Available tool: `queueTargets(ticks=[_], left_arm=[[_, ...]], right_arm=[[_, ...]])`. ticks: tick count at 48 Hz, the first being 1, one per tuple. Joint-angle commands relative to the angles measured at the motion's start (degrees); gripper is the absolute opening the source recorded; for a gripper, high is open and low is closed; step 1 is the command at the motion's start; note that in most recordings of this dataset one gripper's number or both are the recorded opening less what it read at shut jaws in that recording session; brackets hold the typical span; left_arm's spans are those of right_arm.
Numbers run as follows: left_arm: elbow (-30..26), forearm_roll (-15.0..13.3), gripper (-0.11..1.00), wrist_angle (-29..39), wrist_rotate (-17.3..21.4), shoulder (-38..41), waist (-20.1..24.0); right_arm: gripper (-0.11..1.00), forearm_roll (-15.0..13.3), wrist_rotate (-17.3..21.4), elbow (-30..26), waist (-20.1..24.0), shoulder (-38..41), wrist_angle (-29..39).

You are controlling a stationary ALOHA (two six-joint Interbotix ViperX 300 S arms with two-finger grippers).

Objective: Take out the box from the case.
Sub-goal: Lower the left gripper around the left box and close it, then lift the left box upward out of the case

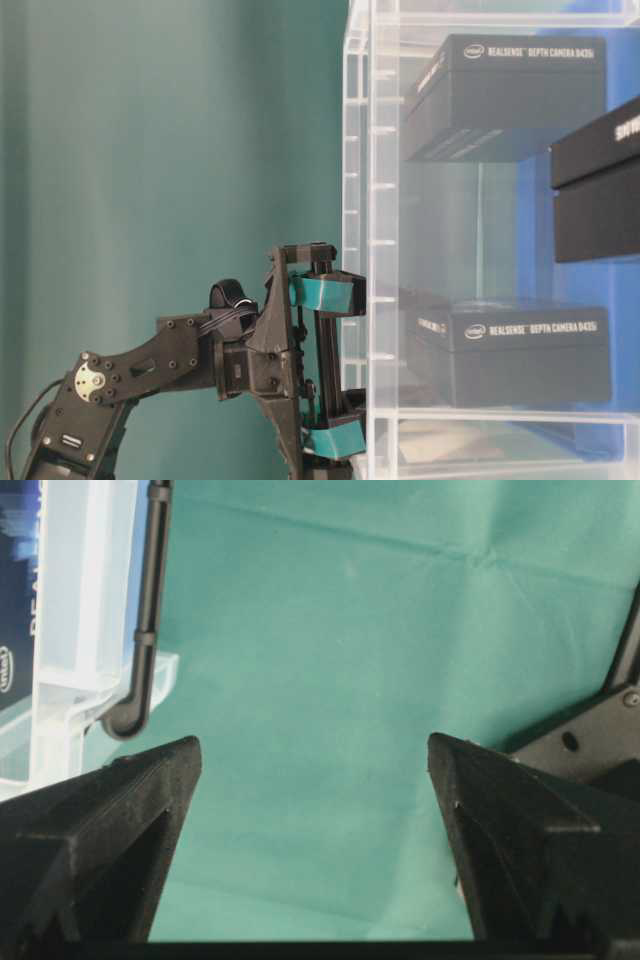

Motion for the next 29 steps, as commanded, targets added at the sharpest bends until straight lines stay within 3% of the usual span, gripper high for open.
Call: queueTargets(ticks=[1,29], left_arm=[[-2.11,-0.09,0.61,0.88,-0.09,-2.02,-0.79],[-10.02,-0.26,0.61,9.67,0.35,-5.19,-1.85]], right_arm=[[0.89,-0.18,-0.09,-0.53,-0.09,-0.26,-0.26],[0.89,-0.18,-0.09,-0.53,0.0,-0.44,-0.26]])
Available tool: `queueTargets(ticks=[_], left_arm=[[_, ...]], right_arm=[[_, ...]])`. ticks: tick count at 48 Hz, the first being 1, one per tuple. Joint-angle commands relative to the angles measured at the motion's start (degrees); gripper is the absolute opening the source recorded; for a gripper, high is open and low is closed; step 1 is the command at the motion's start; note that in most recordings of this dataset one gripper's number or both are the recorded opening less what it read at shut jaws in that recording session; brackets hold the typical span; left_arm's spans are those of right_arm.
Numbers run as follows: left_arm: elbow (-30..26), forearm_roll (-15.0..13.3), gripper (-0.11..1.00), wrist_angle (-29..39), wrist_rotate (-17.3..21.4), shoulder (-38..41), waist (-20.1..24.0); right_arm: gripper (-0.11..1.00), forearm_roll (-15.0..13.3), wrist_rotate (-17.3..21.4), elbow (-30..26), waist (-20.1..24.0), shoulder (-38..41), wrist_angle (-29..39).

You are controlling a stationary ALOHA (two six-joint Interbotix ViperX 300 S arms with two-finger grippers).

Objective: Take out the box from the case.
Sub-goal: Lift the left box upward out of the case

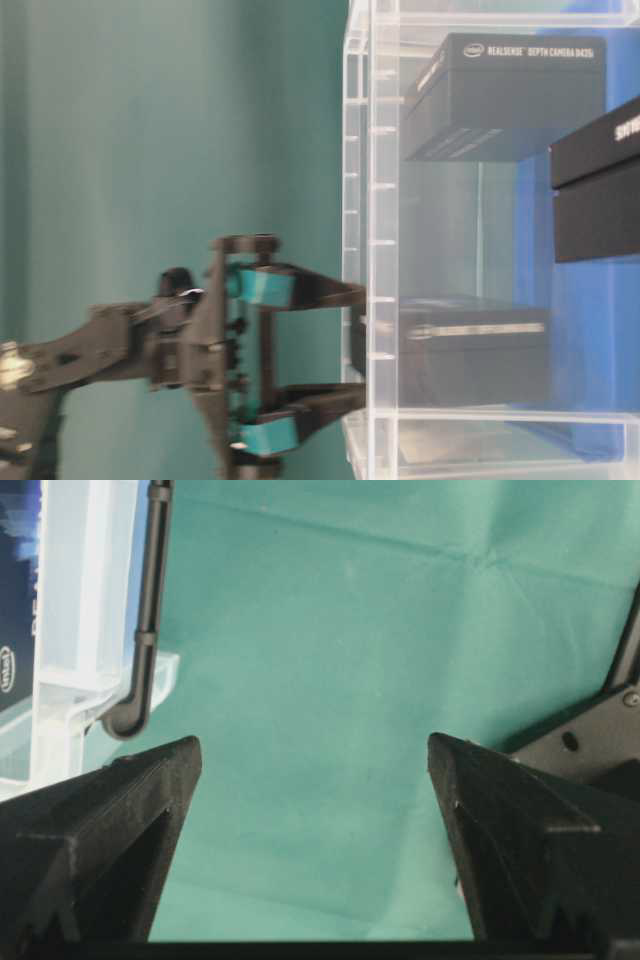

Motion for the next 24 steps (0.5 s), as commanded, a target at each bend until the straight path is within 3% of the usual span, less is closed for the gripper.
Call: queueTargets(ticks=[1,24], left_arm=[[-3.16,-0.18,0.61,1.49,0.0,-4.04,-0.7],[-12.39,-0.09,0.61,12.74,0.0,-8.09,-1.05]], right_arm=[[0.89,-0.09,-0.09,-0.53,0.0,-0.26,-0.26],[0.89,-0.09,0.0,-0.53,0.0,-0.26,-0.26]])
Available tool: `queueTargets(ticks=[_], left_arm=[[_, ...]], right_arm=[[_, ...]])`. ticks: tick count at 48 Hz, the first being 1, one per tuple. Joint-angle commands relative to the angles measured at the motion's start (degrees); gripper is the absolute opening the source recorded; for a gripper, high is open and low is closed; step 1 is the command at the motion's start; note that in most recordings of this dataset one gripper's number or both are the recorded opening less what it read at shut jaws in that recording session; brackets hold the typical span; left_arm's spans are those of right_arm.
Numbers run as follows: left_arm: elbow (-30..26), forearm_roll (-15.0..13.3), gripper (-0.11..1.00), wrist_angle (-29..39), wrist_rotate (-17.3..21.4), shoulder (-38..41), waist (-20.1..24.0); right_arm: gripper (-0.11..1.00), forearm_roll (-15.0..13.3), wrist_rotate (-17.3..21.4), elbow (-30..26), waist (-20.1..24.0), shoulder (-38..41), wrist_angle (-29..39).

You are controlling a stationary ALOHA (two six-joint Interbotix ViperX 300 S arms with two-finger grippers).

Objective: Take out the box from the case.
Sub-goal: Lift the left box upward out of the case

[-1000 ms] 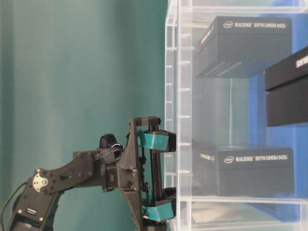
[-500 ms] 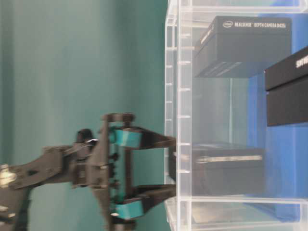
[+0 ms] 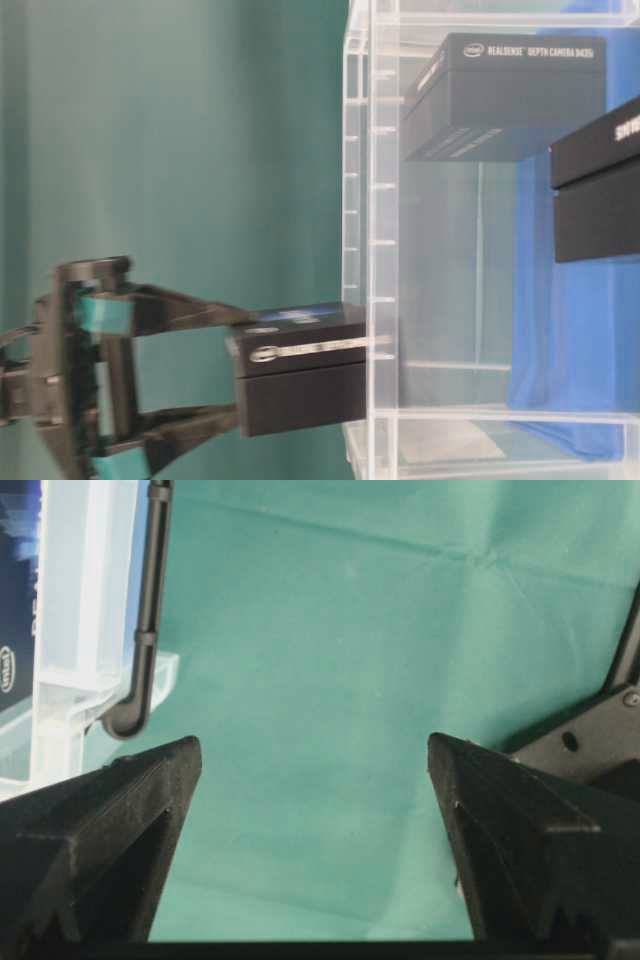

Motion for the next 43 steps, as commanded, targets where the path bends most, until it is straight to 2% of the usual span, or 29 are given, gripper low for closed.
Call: queueTargets(ticks=[1,22,43], left_arm=[[-3.69,0.09,0.61,1.58,0.09,-2.29,-0.44],[-9.76,0.26,0.61,6.94,0.0,-1.93,-1.32],[-9.84,0.53,0.61,7.12,0.0,-1.85,-1.32]], right_arm=[[0.89,-0.09,0.0,-0.53,0.0,-0.35,-0.26],[0.89,0.0,0.18,-0.53,0.62,-0.35,-0.26],[0.89,0.0,0.09,-0.44,0.79,-0.35,-0.26]])
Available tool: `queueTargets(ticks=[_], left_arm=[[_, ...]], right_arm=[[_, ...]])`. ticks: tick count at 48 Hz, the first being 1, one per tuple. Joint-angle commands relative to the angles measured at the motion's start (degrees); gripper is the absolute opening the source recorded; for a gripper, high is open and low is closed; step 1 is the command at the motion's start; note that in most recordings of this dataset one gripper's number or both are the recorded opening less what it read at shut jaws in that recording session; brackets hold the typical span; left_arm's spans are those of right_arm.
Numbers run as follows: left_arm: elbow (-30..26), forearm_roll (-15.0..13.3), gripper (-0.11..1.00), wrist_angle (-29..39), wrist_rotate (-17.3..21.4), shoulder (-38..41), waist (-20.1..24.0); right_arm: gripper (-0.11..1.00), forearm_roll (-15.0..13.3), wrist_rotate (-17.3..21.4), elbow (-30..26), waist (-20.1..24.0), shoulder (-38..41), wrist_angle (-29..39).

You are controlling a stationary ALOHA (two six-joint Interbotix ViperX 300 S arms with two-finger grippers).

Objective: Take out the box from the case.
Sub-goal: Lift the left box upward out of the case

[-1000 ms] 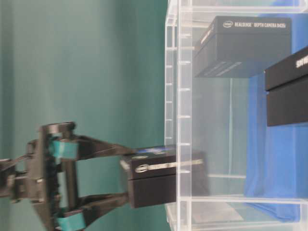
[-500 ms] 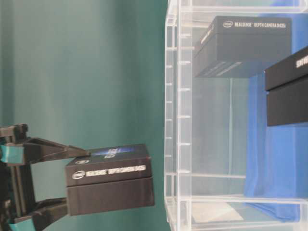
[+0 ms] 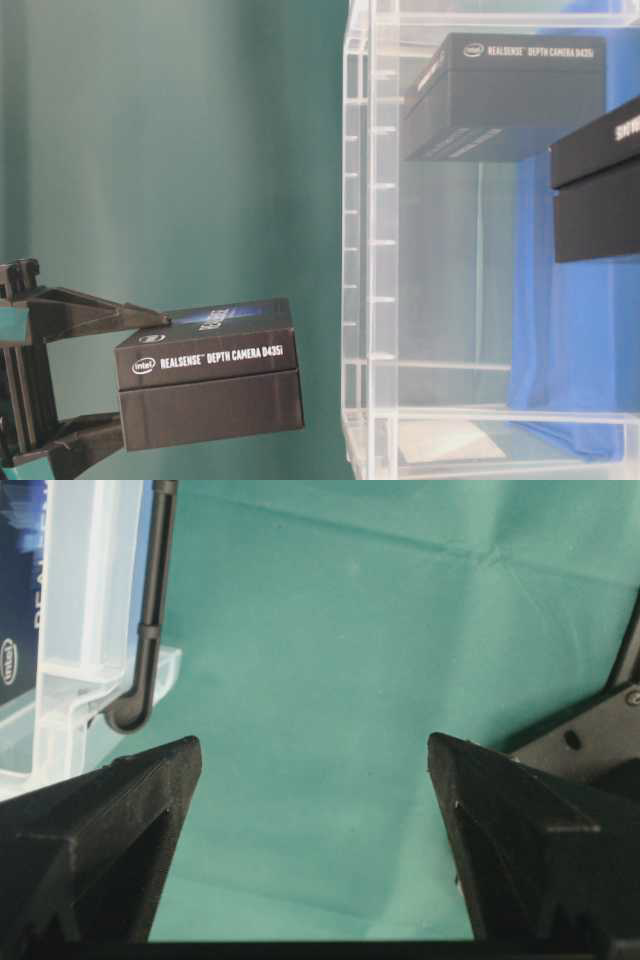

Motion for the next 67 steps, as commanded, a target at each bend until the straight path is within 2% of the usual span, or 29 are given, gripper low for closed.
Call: queueTargets(ticks=[1,54,67], left_arm=[[-1.76,0.35,0.61,-0.18,0.0,-1.76,-0.09],[-0.97,0.7,0.61,-0.18,-0.18,-2.11,-0.18],[-0.53,0.79,0.61,0.44,-1.49,-2.37,-3.08]], right_arm=[[0.89,-0.09,0.0,-0.44,0.18,-0.18,-0.26],[0.89,-0.09,0.0,-0.53,0.18,-0.18,-0.26],[0.89,-0.18,-0.09,-0.53,0.18,-0.18,-0.26]])
